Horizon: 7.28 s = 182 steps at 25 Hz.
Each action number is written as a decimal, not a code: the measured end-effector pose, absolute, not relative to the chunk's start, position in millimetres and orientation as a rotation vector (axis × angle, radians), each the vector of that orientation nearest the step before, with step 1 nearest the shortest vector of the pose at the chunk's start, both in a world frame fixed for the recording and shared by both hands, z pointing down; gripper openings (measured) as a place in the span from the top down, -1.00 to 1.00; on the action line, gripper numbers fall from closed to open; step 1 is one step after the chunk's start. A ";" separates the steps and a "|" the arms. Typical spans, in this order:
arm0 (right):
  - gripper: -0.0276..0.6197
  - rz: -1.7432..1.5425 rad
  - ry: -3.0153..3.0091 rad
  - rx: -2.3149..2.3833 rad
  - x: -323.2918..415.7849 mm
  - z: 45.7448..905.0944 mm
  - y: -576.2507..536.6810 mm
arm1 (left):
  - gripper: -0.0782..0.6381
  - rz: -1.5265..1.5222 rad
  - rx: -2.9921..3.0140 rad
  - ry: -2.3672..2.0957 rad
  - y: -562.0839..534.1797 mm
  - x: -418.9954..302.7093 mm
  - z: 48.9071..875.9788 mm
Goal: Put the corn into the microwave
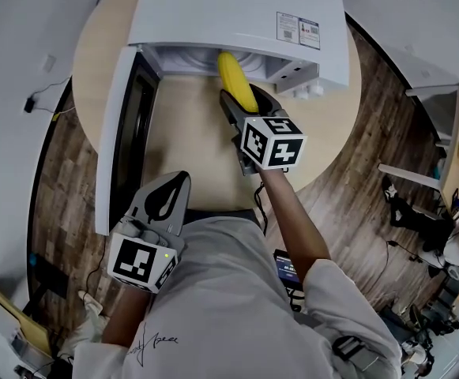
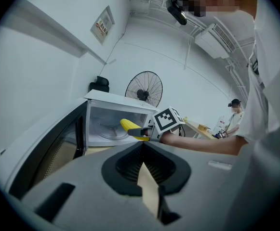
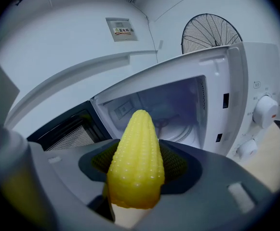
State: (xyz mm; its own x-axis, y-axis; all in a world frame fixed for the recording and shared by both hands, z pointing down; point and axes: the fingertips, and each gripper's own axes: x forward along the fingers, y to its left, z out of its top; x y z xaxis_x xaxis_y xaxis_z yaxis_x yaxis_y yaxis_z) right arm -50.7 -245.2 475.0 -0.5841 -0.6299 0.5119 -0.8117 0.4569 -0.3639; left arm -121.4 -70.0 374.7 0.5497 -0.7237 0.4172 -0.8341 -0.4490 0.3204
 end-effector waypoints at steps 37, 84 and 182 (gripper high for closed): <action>0.10 0.670 -2.319 1.309 -65.4 521.5 -328.4 | 0.81 0.327 2.222 -1.215 -74.5 -127.9 393.8; 0.09 0.248 -2.183 1.307 -78.0 550.7 -398.8 | 0.81 0.380 2.150 -1.302 -80.2 -140.4 405.8; 0.32 0.314 -2.184 1.384 -56.4 472.9 -277.8 | 0.81 0.228 2.337 -1.279 -26.0 -143.3 353.8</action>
